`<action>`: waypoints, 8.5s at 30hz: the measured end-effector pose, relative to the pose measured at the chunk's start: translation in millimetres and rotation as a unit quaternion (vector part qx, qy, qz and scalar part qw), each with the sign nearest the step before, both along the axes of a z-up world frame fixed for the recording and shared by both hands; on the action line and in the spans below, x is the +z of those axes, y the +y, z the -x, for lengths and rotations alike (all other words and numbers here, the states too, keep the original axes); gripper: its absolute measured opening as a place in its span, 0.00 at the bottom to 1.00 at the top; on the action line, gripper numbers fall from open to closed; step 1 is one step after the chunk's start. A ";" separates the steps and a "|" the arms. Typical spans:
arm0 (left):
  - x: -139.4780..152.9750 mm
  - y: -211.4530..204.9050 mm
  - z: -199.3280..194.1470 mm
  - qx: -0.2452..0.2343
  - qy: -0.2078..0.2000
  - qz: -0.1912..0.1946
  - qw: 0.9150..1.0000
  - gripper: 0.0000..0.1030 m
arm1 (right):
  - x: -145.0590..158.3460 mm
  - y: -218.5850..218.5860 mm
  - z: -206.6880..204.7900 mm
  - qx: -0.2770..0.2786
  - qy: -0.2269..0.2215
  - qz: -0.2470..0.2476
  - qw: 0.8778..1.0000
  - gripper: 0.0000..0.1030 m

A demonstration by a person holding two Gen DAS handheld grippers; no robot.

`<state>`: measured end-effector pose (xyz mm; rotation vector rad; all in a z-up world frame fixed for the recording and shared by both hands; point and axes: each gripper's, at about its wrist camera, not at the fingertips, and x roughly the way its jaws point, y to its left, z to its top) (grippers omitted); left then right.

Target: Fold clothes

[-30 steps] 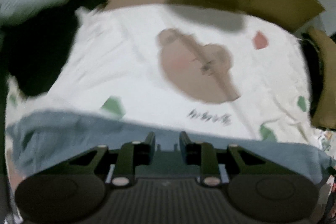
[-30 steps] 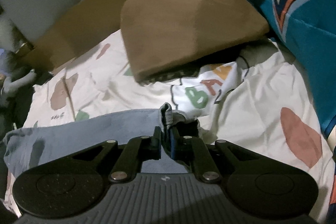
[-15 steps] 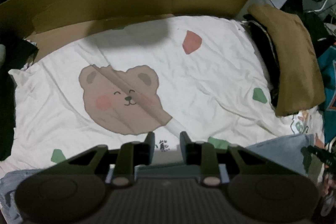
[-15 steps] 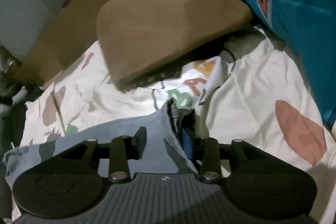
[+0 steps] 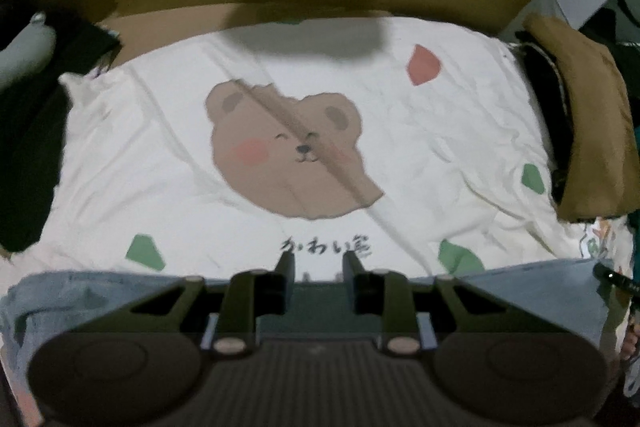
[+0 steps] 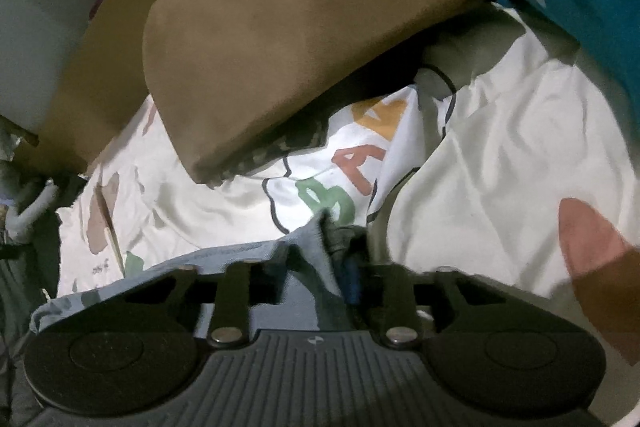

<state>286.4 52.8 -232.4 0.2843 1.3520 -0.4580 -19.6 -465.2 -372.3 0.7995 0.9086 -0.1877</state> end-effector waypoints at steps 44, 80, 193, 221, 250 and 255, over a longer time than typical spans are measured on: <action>-68.9 143.4 44.0 0.135 -0.014 -0.062 0.989 0.41 | 59.7 69.0 -8.2 0.076 0.036 0.138 0.987 0.40; -156.2 12.1 114.7 -0.024 -0.040 -0.007 0.999 0.49 | -1.9 145.2 -13.4 0.190 0.086 0.229 0.951 0.59; -155.7 -197.4 161.0 -0.391 -0.042 0.068 0.917 0.15 | 19.3 47.2 -31.2 0.027 0.040 0.232 0.972 0.12; -144.3 -183.7 139.8 -0.357 -0.036 0.119 0.926 0.11 | 35.7 127.0 -60.8 0.219 -0.036 0.203 0.954 0.47; -152.3 -189.1 140.0 -0.470 -0.027 0.108 0.876 0.01 | 20.9 180.0 -130.1 0.461 -0.040 0.222 0.858 0.47; -142.0 -180.8 146.0 -0.478 -0.049 0.119 0.869 0.00 | 23.2 182.8 -134.6 0.473 -0.049 0.219 0.852 0.47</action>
